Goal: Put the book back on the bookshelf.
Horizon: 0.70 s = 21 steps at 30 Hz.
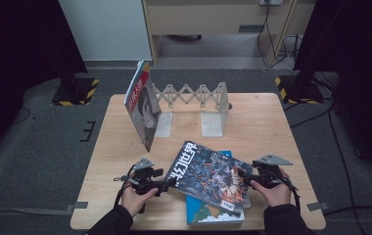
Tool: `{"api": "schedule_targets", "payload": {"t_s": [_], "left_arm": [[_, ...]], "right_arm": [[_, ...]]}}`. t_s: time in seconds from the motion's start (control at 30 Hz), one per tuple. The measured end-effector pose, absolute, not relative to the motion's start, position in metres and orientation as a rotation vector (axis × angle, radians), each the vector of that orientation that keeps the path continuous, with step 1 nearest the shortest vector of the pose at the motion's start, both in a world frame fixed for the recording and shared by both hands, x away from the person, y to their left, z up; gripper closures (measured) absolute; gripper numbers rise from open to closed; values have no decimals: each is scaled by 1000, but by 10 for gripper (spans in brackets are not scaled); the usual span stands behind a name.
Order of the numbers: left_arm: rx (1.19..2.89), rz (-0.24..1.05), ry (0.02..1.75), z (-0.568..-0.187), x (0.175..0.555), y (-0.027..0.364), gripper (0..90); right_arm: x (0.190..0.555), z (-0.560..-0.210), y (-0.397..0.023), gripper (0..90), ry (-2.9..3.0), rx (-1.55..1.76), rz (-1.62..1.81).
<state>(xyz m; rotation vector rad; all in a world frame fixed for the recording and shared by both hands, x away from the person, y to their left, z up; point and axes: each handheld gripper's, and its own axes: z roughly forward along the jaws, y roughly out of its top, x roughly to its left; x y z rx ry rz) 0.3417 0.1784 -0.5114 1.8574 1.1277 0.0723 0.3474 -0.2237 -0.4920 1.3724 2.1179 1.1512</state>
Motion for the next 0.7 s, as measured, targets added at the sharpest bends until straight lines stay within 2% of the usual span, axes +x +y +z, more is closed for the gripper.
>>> {"api": "schedule_targets", "payload": {"t_s": [0.43, 0.5, 0.53, 0.6, 0.7], "left_arm": [[1807, -98, 1134, -522, 345, 172, 204], [1800, -121, 1130, -522, 346, 172, 223], [1798, -131, 1128, -522, 346, 172, 276], [1789, -157, 1129, -521, 346, 171, 311], [1785, -166, 1137, -520, 346, 173, 333]], "right_arm": [[348, -496, -223, 267, 2133, 1379, 1135], [349, -496, -223, 265, 2133, 1381, 1137], [348, -496, -223, 265, 2127, 1388, 1142], [349, -496, -223, 265, 2128, 1386, 1142], [348, -497, -223, 264, 2126, 1393, 1146]]}}
